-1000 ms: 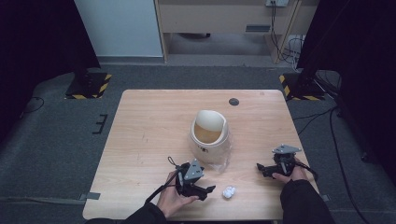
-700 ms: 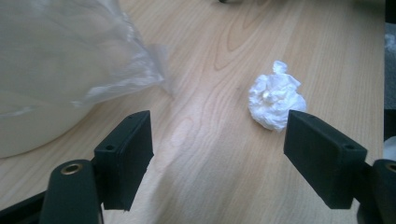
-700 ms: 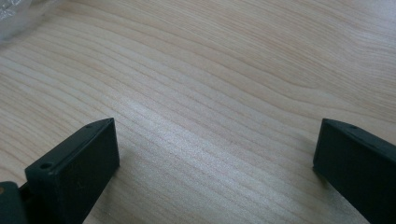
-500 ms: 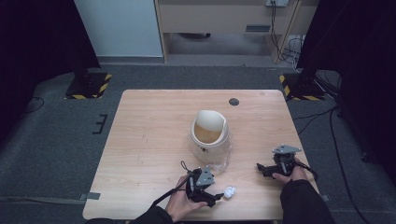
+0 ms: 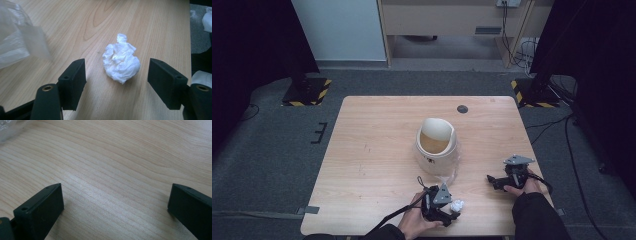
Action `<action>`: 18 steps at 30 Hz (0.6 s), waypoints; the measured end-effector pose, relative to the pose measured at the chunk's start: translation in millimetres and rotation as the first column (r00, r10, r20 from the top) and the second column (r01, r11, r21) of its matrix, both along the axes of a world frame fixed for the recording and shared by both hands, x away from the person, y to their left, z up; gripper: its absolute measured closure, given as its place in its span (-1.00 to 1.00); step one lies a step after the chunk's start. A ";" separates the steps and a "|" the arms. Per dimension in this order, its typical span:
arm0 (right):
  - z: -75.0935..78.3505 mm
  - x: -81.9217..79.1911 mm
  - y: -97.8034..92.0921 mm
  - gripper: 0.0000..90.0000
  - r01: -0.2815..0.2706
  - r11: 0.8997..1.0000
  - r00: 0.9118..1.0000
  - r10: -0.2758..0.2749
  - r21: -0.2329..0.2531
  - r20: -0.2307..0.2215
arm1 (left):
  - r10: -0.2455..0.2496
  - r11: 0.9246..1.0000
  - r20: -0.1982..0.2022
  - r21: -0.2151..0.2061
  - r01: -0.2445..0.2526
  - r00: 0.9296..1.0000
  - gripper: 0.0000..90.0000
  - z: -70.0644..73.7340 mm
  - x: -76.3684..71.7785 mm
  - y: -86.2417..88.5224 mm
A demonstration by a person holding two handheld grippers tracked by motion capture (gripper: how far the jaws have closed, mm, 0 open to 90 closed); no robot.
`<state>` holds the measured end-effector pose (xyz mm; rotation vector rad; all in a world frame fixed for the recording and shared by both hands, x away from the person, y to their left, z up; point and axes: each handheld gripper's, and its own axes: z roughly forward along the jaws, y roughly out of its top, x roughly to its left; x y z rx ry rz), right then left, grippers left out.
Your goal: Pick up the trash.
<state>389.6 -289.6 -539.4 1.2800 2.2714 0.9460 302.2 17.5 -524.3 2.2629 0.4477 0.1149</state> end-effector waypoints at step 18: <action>0.0 0.0 0.0 -0.99 0.000 1.000 1.000 0.000 0.000 0.000 | -0.005 1.000 -0.022 0.018 0.005 1.000 0.23 -1.6 -0.9 -6.7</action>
